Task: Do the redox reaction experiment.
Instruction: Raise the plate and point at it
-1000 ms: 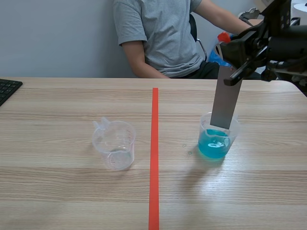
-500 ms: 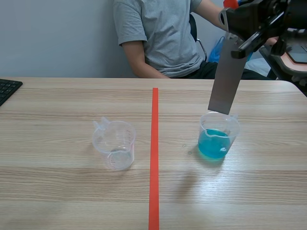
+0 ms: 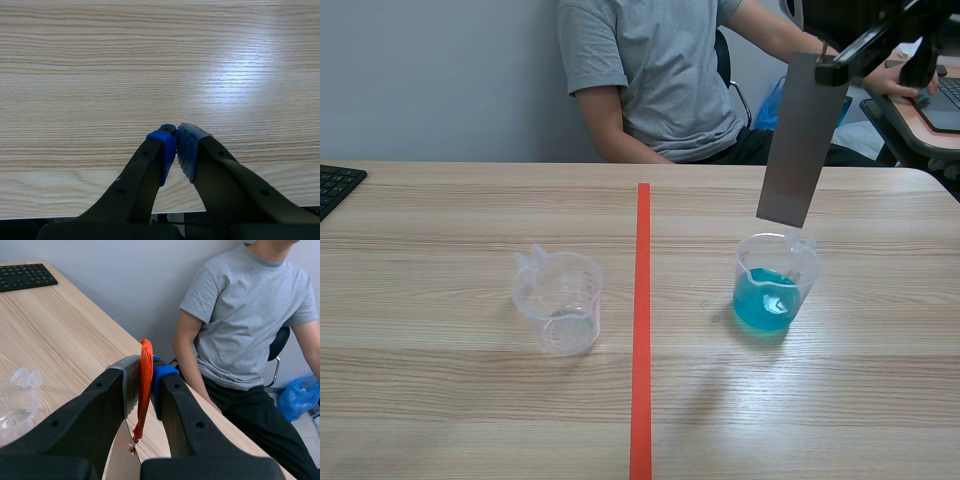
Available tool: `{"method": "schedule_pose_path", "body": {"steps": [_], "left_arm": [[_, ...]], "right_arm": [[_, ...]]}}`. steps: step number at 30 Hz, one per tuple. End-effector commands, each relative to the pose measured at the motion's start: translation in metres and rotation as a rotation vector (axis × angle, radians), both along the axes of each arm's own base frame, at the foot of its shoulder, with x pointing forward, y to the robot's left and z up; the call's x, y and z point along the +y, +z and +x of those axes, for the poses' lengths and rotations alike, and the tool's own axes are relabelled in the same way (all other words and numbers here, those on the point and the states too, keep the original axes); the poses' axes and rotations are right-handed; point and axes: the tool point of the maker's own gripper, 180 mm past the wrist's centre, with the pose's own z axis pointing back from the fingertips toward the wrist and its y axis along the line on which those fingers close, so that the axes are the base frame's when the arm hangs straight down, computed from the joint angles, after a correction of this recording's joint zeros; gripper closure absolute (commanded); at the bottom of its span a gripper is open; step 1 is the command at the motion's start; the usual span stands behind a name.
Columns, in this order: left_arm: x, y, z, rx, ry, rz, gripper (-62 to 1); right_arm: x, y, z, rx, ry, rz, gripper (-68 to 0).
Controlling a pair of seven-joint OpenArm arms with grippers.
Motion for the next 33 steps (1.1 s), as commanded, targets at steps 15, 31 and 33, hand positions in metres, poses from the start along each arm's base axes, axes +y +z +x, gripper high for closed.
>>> {"method": "schedule_pose_path", "body": {"steps": [15, 31, 33], "left_arm": [[-0.002, 0.004, 0.006, -0.024, -0.001, -0.007, -4.7], [-0.028, 0.042, 0.039, -0.120, -0.314, -0.107, -4.7], [-0.035, 0.054, 0.052, -0.157, -0.380, -0.128, -4.7]], "right_arm": [[-0.005, 0.018, 0.002, -0.054, -0.009, 0.000, -1.3], [-0.005, 0.018, 0.002, -0.054, -0.009, 0.000, -1.3], [-0.005, 0.018, 0.002, -0.054, -0.009, 0.000, -1.3]]}}
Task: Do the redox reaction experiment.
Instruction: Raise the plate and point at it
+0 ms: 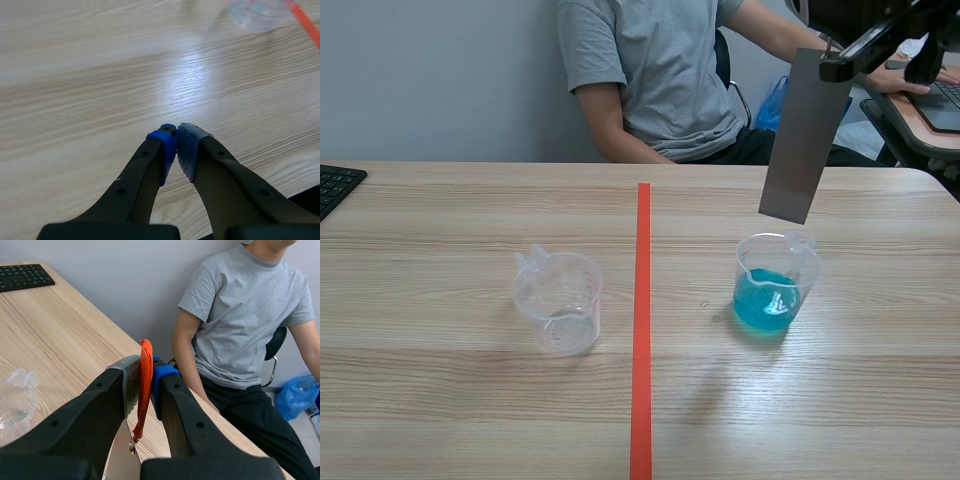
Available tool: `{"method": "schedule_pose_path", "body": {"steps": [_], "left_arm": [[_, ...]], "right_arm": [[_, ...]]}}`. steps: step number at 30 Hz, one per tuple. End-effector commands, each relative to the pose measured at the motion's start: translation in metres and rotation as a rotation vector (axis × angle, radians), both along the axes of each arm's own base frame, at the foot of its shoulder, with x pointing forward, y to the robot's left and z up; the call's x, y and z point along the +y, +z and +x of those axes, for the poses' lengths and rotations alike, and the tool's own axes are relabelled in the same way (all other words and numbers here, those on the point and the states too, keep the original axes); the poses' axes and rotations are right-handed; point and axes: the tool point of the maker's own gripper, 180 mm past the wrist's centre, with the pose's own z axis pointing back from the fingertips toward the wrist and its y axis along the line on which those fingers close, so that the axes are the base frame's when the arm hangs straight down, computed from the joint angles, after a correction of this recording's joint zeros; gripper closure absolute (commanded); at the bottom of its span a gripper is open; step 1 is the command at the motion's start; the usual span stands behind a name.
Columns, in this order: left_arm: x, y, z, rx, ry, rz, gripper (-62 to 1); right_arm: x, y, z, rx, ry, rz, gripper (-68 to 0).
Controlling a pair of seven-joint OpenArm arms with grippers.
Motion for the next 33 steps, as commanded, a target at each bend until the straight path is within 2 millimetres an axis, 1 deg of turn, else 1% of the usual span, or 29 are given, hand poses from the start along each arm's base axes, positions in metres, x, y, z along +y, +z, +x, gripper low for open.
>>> {"method": "schedule_pose_path", "body": {"steps": [1, 4, 9, 12, 17, 25, 28, 33], "left_arm": [[-0.009, 0.020, 0.022, -0.078, -0.043, -0.033, -4.7], [-0.025, 0.036, 0.043, -0.132, -0.132, -0.041, -4.7], [-0.058, 0.055, 0.073, -0.207, -0.264, -0.063, -4.7], [-0.085, 0.063, 0.087, -0.250, -0.337, -0.088, -4.7], [-0.135, 0.076, 0.102, -0.310, -0.453, -0.156, -4.7], [-0.224, 0.073, 0.110, -0.345, -0.654, -0.138, -4.6], [-0.250, 0.070, 0.118, -0.354, -0.680, -0.129, -4.6], [-0.285, 0.065, 0.136, -0.368, -0.696, -0.131, -4.6]], "right_arm": [[-0.003, 0.017, 0.001, -0.052, -0.003, 0.000, -1.3], [-0.003, 0.017, 0.001, -0.052, -0.003, 0.000, -1.3], [-0.003, 0.017, 0.001, -0.051, -0.003, -0.001, -1.3], [-0.003, 0.017, 0.001, -0.051, -0.003, -0.001, -1.3], [-0.003, 0.017, 0.001, -0.051, -0.003, 0.000, -1.3], [-0.003, 0.017, 0.001, -0.052, -0.003, -0.001, -1.3], [-0.003, 0.017, 0.001, -0.052, -0.003, -0.001, -1.3], [-0.003, 0.017, 0.001, -0.051, -0.003, -0.001, -1.3]]}}
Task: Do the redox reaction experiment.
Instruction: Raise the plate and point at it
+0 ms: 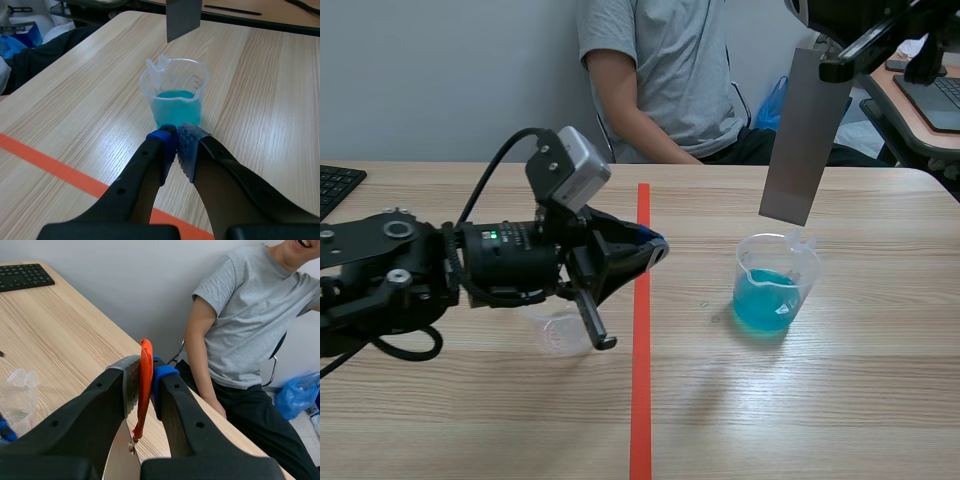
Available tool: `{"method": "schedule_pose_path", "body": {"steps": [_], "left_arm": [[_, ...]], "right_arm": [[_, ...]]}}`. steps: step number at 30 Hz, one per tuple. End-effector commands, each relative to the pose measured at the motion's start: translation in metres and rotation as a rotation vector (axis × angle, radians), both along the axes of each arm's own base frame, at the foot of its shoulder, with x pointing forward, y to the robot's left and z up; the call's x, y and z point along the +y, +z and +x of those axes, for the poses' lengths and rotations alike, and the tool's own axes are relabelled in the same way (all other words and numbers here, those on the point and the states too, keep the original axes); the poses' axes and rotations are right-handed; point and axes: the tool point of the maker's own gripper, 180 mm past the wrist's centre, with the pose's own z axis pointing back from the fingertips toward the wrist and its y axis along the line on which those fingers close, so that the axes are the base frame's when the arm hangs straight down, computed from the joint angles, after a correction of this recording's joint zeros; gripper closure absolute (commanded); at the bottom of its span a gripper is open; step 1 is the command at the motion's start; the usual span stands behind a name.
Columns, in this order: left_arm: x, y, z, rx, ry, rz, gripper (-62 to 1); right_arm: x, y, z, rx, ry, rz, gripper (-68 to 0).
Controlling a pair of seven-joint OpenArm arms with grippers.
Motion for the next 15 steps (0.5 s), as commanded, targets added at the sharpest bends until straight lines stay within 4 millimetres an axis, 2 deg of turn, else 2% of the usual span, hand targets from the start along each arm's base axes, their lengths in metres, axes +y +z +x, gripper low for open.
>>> {"method": "schedule_pose_path", "body": {"steps": [1, 7, 15], "left_arm": [[-0.009, 0.010, 0.011, -0.019, 0.007, -0.035, -4.6], [-0.038, 0.010, 0.036, -0.028, 0.005, -0.038, -4.6], [-0.058, 0.017, 0.060, -0.033, 0.016, -0.053, -4.6]], "right_arm": [[-0.003, 0.017, 0.001, -0.052, -0.003, -0.001, -1.3], [-0.003, 0.017, 0.001, -0.052, -0.003, -0.001, -1.3], [-0.003, 0.017, 0.001, -0.052, -0.003, -0.001, -1.3]]}}
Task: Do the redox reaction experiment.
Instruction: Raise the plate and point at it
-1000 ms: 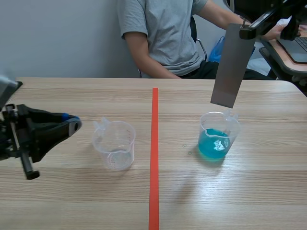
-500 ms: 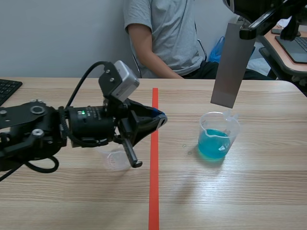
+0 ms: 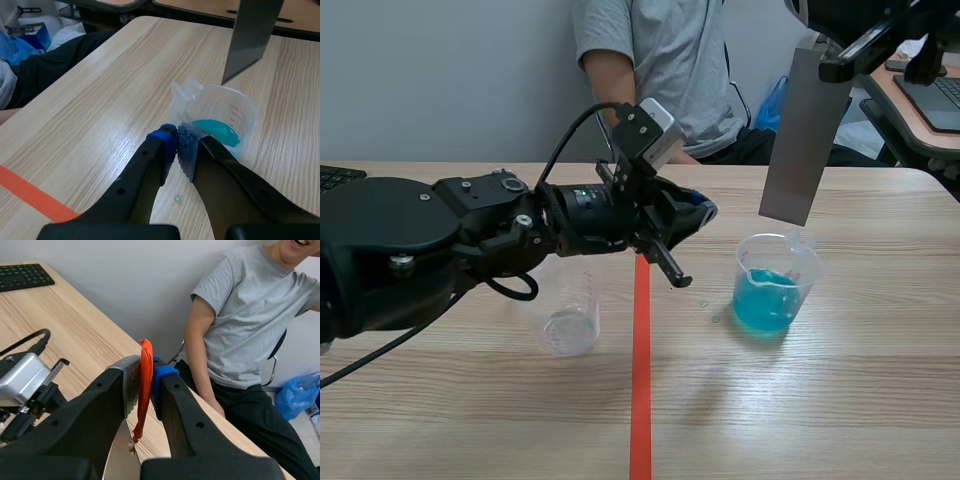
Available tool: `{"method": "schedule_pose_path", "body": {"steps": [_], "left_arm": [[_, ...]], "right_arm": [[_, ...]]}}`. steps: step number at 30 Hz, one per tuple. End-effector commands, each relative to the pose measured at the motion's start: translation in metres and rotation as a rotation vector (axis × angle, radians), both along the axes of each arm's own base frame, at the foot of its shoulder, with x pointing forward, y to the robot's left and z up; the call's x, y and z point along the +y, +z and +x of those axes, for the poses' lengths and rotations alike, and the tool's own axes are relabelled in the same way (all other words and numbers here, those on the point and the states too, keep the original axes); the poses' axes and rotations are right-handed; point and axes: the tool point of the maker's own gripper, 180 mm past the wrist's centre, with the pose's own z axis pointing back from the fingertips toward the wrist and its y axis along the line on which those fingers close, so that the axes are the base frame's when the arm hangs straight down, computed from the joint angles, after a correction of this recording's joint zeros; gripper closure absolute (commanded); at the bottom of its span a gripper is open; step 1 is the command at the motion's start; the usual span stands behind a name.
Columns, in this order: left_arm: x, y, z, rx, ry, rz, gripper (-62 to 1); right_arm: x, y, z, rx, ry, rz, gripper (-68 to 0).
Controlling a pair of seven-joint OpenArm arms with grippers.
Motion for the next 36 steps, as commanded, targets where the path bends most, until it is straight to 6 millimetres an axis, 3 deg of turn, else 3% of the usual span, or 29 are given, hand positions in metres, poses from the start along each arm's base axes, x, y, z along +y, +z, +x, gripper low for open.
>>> {"method": "schedule_pose_path", "body": {"steps": [1, 16, 36], "left_arm": [[-0.010, 0.020, 0.003, -0.021, -0.020, -0.052, -4.6], [-0.037, 0.030, -0.010, 0.002, -0.109, -0.103, -4.6], [-0.035, 0.031, -0.008, -0.004, -0.099, -0.107, -4.7]], "right_arm": [[-0.003, 0.017, 0.001, -0.052, -0.003, -0.001, -1.3], [-0.003, 0.017, 0.001, -0.052, -0.003, -0.001, -1.3], [-0.003, 0.017, 0.001, -0.052, -0.003, 0.000, -1.3]]}}
